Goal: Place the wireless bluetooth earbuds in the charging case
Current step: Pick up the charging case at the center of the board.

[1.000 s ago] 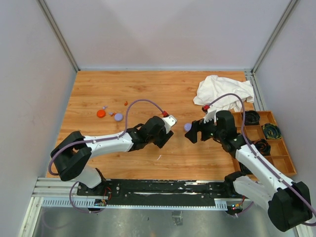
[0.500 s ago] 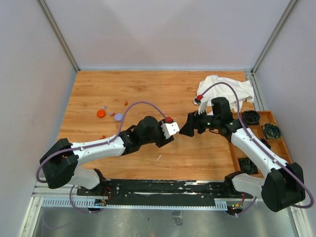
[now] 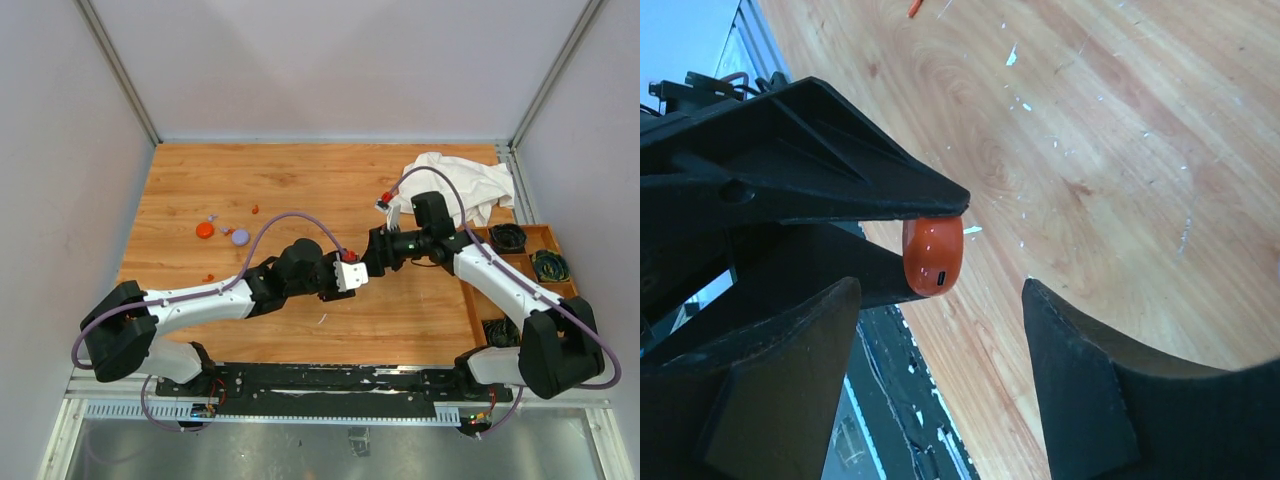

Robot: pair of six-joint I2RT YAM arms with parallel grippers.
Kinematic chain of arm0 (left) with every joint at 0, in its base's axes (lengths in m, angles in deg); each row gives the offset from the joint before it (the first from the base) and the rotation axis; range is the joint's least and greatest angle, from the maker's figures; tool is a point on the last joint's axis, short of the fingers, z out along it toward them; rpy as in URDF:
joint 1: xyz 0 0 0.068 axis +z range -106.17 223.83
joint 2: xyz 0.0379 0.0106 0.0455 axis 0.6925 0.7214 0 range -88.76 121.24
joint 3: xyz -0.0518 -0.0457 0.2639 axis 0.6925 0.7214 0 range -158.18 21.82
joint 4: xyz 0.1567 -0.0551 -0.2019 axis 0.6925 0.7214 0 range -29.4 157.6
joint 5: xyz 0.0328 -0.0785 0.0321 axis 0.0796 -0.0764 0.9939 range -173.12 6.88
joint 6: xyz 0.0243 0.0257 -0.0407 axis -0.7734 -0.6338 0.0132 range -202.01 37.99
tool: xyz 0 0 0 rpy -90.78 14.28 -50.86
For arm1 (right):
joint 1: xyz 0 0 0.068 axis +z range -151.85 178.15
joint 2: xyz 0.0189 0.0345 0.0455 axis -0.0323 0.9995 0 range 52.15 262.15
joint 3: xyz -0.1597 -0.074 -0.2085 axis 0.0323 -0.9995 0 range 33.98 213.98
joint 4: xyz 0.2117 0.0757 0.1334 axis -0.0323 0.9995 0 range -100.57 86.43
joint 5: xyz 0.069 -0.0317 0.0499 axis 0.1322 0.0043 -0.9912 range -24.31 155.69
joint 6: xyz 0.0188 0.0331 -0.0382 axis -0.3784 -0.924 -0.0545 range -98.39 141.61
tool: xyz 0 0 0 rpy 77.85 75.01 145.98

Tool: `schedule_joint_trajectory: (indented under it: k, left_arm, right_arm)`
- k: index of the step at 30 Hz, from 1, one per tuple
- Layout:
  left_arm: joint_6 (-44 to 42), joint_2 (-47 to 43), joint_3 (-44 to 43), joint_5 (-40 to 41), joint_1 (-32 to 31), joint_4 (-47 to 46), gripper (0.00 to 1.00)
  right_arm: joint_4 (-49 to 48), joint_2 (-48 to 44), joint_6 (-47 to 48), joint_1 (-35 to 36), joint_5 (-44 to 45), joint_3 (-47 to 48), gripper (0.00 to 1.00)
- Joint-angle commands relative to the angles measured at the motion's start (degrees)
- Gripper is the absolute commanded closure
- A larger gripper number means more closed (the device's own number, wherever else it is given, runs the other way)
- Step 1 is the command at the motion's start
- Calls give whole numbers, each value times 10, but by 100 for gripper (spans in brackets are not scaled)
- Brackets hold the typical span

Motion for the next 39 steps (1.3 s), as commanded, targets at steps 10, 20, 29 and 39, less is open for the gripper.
schedule_joint_trajectory:
  k: [10, 20, 29, 39]
  left_arm:
    - [-11, -16, -9, -16, -12, -15, 57]
    - [-5, -25, 2, -23, -13, -25, 55]
    - [24, -21, 12, 14, -12, -41, 35]
    - [134, -54, 59, 87, -11, -113, 8]
  right_arm:
    - [9, 43, 30, 51, -25, 37, 53]
    - [-9, 43, 30, 55, -35, 29, 80]
    - [-21, 4, 39, 53, -11, 23, 93]
    - [-112, -73, 11, 41, 27, -27, 93]
